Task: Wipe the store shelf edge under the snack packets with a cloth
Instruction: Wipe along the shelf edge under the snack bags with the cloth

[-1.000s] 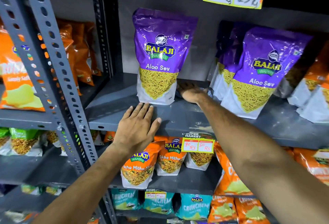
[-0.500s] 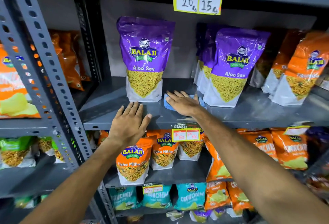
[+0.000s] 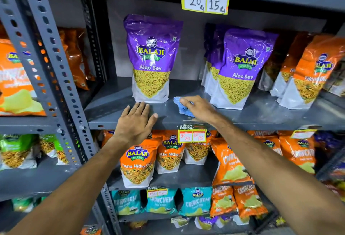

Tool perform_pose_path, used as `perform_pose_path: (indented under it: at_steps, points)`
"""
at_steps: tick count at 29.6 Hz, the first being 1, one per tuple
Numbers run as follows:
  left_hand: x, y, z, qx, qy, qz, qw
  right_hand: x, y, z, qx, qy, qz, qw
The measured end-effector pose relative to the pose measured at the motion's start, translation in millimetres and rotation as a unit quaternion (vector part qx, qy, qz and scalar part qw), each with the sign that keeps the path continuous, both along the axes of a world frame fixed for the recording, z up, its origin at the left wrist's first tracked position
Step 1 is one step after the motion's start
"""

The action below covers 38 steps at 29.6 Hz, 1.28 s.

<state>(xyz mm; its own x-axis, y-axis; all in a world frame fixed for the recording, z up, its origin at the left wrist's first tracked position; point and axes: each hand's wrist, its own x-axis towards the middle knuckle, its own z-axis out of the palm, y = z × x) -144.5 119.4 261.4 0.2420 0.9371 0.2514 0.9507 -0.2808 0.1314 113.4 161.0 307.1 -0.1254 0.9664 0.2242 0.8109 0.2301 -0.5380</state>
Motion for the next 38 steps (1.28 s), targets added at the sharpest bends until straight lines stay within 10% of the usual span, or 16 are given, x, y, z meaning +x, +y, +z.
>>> perform_pose_path:
  at_steps: [7,29,38]
  points:
    - [-0.8,0.1,0.7,0.005,0.016,-0.005,1.000,-79.6,-12.7,-13.2,-0.075,-0.197,0.064,0.976]
    - [0.8,-1.1,3.5,-0.012,0.026,-0.005,1.000,119.4,-55.7,-18.8,0.038,-0.109,-0.048,0.992]
    - [-1.3,0.4,2.0,-0.012,0.025,0.001,1.000,-49.9,-29.3,15.9,0.066,-0.146,0.094,0.983]
